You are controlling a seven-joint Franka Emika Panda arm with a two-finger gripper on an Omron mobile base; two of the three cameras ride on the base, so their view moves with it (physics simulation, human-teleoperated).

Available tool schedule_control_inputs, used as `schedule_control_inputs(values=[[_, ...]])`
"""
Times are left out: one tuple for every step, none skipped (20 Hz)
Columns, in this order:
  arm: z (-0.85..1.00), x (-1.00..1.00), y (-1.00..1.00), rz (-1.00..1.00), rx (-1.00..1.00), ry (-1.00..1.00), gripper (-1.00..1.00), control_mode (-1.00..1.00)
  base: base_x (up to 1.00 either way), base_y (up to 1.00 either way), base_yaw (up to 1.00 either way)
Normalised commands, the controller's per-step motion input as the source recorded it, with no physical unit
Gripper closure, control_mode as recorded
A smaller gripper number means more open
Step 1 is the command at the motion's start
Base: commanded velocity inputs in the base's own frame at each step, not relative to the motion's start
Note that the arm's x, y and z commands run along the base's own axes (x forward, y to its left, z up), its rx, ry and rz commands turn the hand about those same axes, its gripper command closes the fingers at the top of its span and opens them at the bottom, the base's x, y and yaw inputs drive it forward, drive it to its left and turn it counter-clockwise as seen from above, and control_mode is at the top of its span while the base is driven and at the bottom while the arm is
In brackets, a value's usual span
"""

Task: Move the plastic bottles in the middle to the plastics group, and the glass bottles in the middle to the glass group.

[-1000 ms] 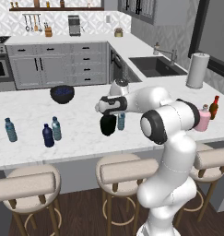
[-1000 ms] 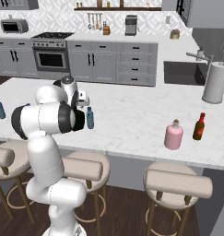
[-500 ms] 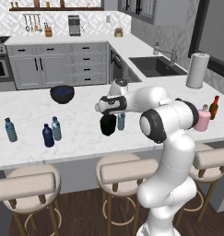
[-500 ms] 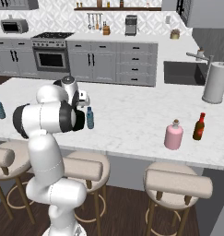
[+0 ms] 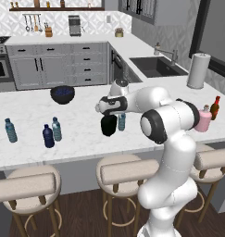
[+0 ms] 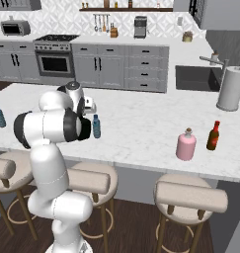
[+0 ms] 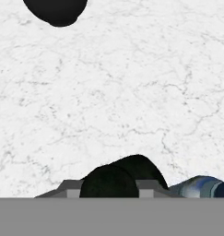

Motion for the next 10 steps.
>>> schedule_control_inputs(values=[[0.00,-0.04,0.00,0.00,0.00,0.00,1.00,-1.00,0.00,0.00,0.00],[0.00,-0.06,0.00,0.00,0.00,0.00,1.00,-1.00,0.00,0.00,0.00],[0.08,-0.16,0.00,0.00,0.00,0.00,1.00,-1.00,0.00,0.00,0.00],[0.24,-0.36,0.00,0.00,0.00,0.00,1.00,-1.00,0.00,0.00,0.00],[0.29,-0.49,0.00,0.00,0.00,0.00,1.00,-1.00,0.00,0.00,0.00],[0.33,-0.66,0.00,0.00,0.00,0.00,1.00,-1.00,0.00,0.00,0.00],[0.36,-0.71,0.00,0.00,0.00,0.00,1.00,-1.00,0.00,0.00,0.00],[0.34,-0.68,0.00,0.00,0.00,0.00,1.00,-1.00,0.00,0.00,0.00],[0.37,-0.65,0.00,0.00,0.00,0.00,1.00,-1.00,0.00,0.00,0.00],[0.36,-0.66,-0.09,0.00,0.00,0.00,1.00,-1.00,0.00,0.00,0.00]])
